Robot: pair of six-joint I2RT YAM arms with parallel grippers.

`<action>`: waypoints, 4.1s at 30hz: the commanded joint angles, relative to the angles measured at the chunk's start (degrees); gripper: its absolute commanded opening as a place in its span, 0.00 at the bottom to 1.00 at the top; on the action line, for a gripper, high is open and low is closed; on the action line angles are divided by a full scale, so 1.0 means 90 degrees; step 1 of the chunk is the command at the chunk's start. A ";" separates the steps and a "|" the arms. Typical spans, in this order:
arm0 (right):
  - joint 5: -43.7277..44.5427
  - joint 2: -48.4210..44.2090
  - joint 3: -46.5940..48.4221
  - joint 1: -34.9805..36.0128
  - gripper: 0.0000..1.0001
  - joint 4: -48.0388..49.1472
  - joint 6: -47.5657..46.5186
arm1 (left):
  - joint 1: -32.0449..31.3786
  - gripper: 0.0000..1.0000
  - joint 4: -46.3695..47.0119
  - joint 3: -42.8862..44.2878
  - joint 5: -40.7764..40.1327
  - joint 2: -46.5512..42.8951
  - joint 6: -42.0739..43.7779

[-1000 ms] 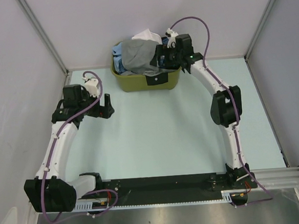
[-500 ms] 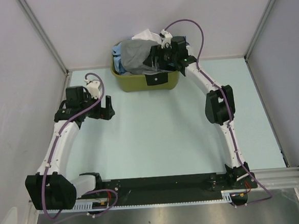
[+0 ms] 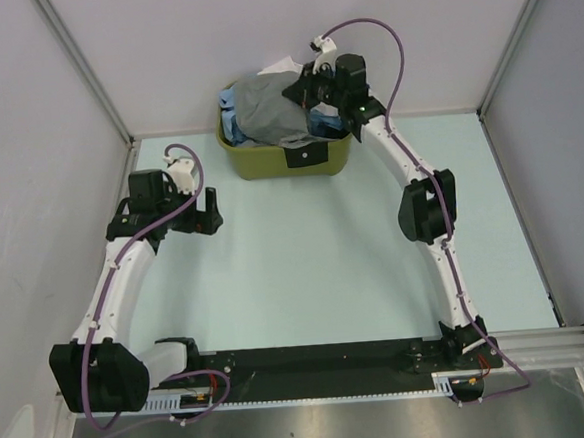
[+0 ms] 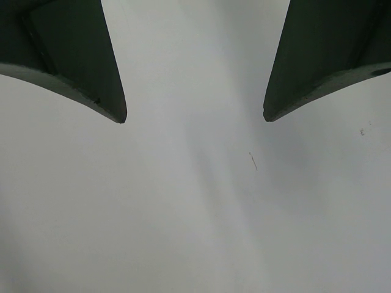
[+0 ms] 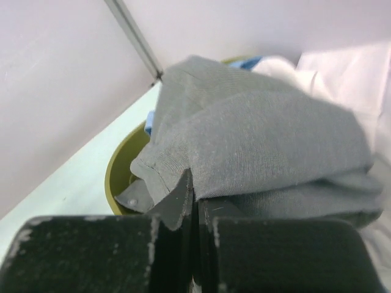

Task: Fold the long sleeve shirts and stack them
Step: Grab the shirt from the pile, then move the shirt to the center of the board, then flatten the shirt out

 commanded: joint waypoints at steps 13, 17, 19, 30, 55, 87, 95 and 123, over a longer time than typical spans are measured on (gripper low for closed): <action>0.1570 -0.1728 0.0879 0.0502 0.00 0.2813 -0.3326 | 0.0037 0.99 0.0227 0.0299 0.0146 -0.0318 -0.0280; 0.1629 -0.1962 0.0869 0.0649 0.00 0.3263 -0.4069 | 0.0037 0.99 0.0256 0.0270 0.0126 -0.0464 -0.0368; 0.1610 -0.2138 0.0888 0.0717 0.00 0.3458 -0.4391 | 0.0037 0.99 0.0275 0.0251 0.0145 -0.0533 -0.0397; 0.1376 -0.3182 0.0967 0.1410 0.00 0.3596 -0.5505 | 0.0037 0.99 0.0275 0.0202 0.0262 -0.0875 -0.0729; 0.1693 -0.9477 -0.8198 -0.2377 0.81 -0.3760 -0.1540 | 0.0740 0.99 -0.0573 0.0290 0.2186 -0.1267 0.1053; 0.4100 -0.3849 -0.6964 -0.2163 0.78 -0.3054 -0.3679 | -0.4387 0.74 0.1536 0.0425 -0.0909 0.4456 0.0911; 0.2785 -0.3923 -0.5979 -0.2954 0.00 -0.4459 -0.4059 | -0.2937 0.00 0.0804 0.0388 -0.0716 0.3933 0.1096; -0.0809 -0.4559 -0.4591 -0.4703 0.76 -0.7402 -0.6748 | 0.0291 0.00 -0.0164 0.2740 0.3005 -0.0152 0.1106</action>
